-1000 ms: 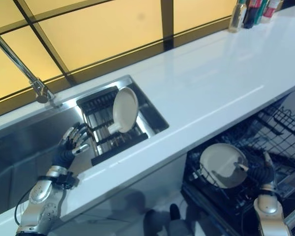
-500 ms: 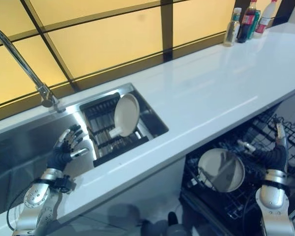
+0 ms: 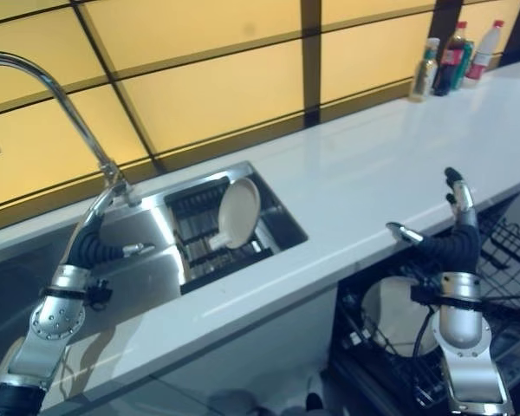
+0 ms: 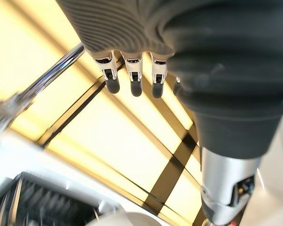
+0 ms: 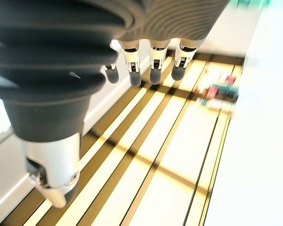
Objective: Pick up plates and place into dishwasher.
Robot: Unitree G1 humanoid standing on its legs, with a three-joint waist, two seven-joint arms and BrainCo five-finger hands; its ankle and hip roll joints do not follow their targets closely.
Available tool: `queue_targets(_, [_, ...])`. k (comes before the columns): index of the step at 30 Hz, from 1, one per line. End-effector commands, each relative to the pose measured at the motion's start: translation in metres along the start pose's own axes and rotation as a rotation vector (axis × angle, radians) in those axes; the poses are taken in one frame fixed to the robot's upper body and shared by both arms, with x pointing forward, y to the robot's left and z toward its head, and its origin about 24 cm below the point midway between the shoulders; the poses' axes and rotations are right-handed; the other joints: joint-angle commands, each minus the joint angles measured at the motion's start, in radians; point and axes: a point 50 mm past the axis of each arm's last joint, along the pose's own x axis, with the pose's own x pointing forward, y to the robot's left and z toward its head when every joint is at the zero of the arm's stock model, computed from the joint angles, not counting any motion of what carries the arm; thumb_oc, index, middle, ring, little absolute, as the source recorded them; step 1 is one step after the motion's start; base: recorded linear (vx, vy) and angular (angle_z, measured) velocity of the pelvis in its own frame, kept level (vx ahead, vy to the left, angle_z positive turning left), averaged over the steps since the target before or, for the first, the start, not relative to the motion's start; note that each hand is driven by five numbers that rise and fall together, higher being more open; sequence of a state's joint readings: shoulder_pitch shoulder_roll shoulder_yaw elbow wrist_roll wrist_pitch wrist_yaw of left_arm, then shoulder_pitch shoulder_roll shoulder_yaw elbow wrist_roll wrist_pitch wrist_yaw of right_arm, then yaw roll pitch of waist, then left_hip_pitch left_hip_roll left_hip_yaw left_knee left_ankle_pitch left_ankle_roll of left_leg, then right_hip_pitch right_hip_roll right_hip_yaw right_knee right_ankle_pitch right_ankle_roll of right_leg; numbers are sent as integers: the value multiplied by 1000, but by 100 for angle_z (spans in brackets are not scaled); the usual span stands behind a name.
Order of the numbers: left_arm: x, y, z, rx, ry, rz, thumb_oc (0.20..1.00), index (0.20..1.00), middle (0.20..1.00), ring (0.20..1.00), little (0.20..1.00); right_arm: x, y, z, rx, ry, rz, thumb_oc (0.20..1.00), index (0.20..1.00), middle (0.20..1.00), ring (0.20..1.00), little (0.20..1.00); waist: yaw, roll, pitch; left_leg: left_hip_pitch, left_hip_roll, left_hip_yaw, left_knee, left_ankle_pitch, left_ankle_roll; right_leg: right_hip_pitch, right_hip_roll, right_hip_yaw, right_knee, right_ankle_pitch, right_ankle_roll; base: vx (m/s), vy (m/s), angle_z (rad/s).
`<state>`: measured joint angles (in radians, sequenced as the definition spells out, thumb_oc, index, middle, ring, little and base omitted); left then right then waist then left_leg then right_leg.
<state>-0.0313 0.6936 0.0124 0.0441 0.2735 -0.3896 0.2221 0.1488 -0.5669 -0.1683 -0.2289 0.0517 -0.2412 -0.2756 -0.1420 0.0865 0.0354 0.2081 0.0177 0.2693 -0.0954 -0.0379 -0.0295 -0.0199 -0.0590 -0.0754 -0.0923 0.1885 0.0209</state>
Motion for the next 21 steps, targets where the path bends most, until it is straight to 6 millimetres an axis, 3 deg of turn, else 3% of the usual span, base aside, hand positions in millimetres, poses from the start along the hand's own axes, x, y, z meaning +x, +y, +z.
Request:
queue_targets(1, [28,22,15,145,-150,44,1000,1000,1000,1000,1000,23,2,23,66,-132,-12,1000,1000,1000,1000,1000,12,-29,-13,-26,-20,-10,8,-60,35,90,-2,9,5,-181,92,22,-6,4])
queue_targets(7, [38,28,21,275,-205,6,1000,1000,1000,1000,1000,23,8,20,100,-96,36,1000,1000,1000,1000,1000,6,-25,-15,-22,-19,-11,8,-55,36,102,1,3,5,-186,88,11,-17,5])
queue_targets(21, [39,33,15,317,-176,2,1000,1000,1000,1000,1000,19,13,20,162,-78,83,1000,1000,1000,1000,1000,-19,-30,-7,-29,7,0,93,-75,31,103,45,37,65,-235,47,26,-125,-4])
